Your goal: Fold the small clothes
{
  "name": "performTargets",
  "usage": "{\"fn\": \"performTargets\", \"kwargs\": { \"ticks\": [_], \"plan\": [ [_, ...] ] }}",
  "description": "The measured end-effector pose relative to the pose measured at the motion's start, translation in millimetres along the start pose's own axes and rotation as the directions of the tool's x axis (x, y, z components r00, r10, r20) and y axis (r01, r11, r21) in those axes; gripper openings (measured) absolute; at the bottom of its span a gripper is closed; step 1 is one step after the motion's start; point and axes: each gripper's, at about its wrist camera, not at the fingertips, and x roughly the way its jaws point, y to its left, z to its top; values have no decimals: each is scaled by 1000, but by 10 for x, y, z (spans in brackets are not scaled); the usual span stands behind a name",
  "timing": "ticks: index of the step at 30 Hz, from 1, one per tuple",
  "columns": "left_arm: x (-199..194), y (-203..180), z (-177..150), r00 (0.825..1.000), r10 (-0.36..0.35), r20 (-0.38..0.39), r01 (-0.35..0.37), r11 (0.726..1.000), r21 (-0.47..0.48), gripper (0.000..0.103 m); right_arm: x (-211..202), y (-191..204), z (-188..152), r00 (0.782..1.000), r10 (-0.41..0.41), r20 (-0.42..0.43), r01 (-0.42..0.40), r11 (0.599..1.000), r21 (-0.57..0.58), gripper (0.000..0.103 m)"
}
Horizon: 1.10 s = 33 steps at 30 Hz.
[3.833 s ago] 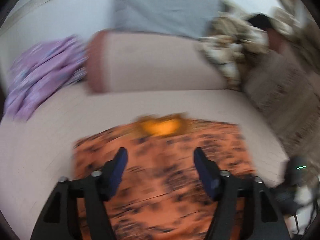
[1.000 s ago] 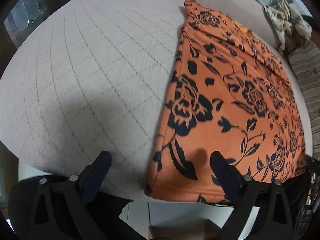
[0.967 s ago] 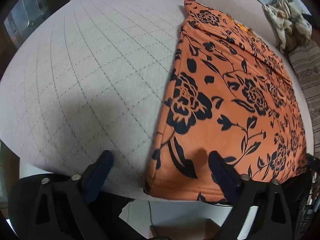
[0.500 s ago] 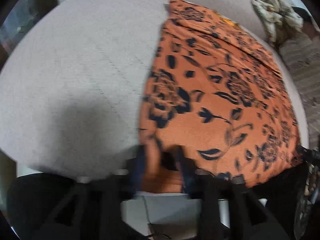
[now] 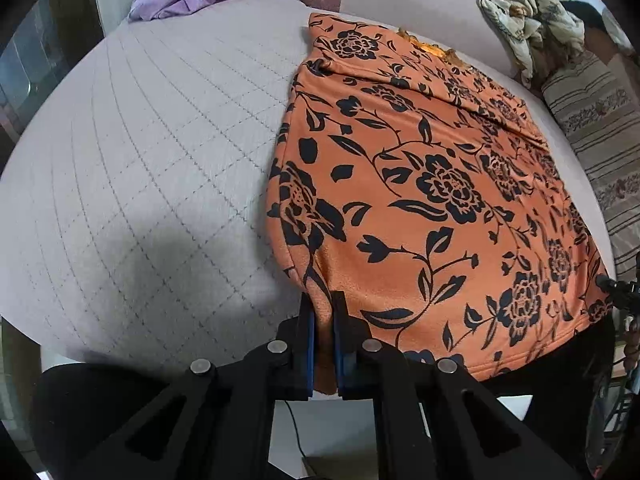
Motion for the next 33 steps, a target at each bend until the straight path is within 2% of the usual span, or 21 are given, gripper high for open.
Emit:
{"fn": "performTargets", "kwargs": {
  "ticks": [2,14,23,25,27,30,31,33],
  "plan": [
    [-9,-9,-8,1000,4,7,-4,1000,-2,8,113,-59,-30,999,-40,-35,40,999,11,12],
    [-56,-2,2,999,25,21,-25,999,21,8,185,-107,-35,998,-50,-49,51,998,27,12],
    [-31,2,-1,1000,26,14,-26,1000,16,8,244,-64,-17,993,-94,-75,94,996,-8,11],
    [-92,29,15,1000,1,24,-1,1000,-3,8,208,-72,-3,996,-54,-67,56,998,16,9],
    [-261,43,47,997,-38,68,40,999,-20,8,77,-21,36,1000,16,-17,-16,999,33,9],
    [-389,61,116,992,-47,117,50,999,-17,8,-81,56,106,996,74,44,-75,997,30,9],
    [-345,74,136,993,-48,104,50,999,-19,8,-81,54,123,996,74,45,-75,997,28,9],
    [-71,136,128,999,-39,10,40,998,-47,8,39,-51,128,998,62,14,-62,997,52,9]
  ]
}}
